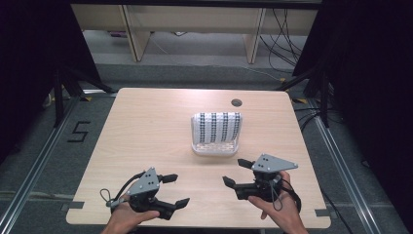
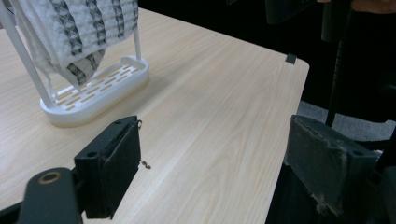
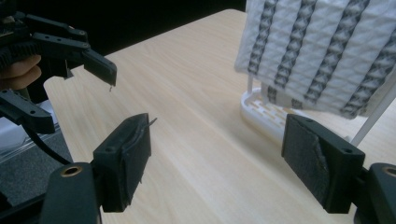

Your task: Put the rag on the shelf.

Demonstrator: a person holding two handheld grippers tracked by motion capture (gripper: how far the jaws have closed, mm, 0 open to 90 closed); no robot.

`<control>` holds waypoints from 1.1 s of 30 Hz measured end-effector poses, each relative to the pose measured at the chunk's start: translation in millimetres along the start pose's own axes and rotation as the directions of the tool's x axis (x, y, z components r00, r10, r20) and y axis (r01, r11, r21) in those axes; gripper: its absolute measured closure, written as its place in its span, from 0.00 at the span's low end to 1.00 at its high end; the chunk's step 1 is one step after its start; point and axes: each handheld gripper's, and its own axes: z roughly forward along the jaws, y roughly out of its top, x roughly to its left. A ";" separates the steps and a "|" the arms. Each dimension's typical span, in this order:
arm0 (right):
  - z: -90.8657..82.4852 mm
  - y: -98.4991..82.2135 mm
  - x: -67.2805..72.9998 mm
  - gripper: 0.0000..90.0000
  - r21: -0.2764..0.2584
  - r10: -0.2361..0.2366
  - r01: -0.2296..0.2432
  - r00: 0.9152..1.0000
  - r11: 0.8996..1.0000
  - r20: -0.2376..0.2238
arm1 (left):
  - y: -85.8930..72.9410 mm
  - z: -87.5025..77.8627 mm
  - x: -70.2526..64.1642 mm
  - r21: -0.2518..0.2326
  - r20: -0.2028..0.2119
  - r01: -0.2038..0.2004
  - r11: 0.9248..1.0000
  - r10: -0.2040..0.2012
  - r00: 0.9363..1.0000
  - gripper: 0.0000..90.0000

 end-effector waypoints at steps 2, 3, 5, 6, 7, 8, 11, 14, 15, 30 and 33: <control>0.6 -6.3 3.0 0.28 0.018 0.037 -0.036 0.999 0.999 -0.007 | -3.8 1.5 -0.4 0.015 0.004 -0.004 1.000 0.004 1.000 0.19; 1.0 -8.1 1.6 0.28 0.017 0.007 -0.007 1.000 1.000 -0.003 | -3.8 1.5 -0.4 0.015 0.004 -0.004 1.000 0.004 1.000 0.19; 0.4 -10.4 3.8 0.28 0.036 0.040 -0.040 0.999 0.999 -0.008 | -6.1 2.2 -0.3 0.026 0.007 -0.005 1.000 0.005 1.000 0.19; 2.6 -14.9 2.3 0.28 0.025 0.010 -0.009 1.000 1.000 -0.007 | -8.6 3.2 -0.7 0.034 0.007 0.004 0.999 -0.004 1.000 0.19; 2.6 -14.9 2.3 0.28 0.025 0.010 -0.009 1.000 1.000 -0.007 | -8.6 3.2 -0.7 0.034 0.007 0.004 0.999 -0.004 1.000 0.19; 3.0 -19.3 3.0 0.28 0.032 0.015 -0.015 1.000 0.999 -0.005 | -11.8 5.1 -1.3 0.035 0.011 0.011 0.999 -0.012 1.000 0.19; 4.1 -23.6 4.9 0.28 0.051 0.046 -0.045 0.999 0.998 -0.023 | -15.2 6.3 -1.8 0.047 0.013 0.008 0.999 -0.009 1.000 0.19; 7.1 -32.3 4.9 0.28 0.059 0.034 -0.032 0.999 0.998 -0.033 | -19.5 7.9 -3.0 0.060 0.013 0.014 0.998 -0.014 1.000 0.19; 7.5 -34.0 6.3 0.28 0.060 0.046 -0.045 0.999 0.997 -0.027 | -22.4 9.2 -3.4 0.066 0.018 0.014 0.998 -0.015 1.000 0.19; 22.3 -68.4 9.6 0.28 0.167 0.036 -0.033 0.999 0.985 -0.012 | -46.1 24.4 -9.1 0.181 0.014 -0.037 0.983 0.035 0.999 0.19; 27.2 -76.2 7.4 0.27 0.198 0.050 -0.047 0.999 0.979 -0.011 | -51.8 29.9 -8.0 0.188 0.014 -0.036 0.982 0.034 0.999 0.19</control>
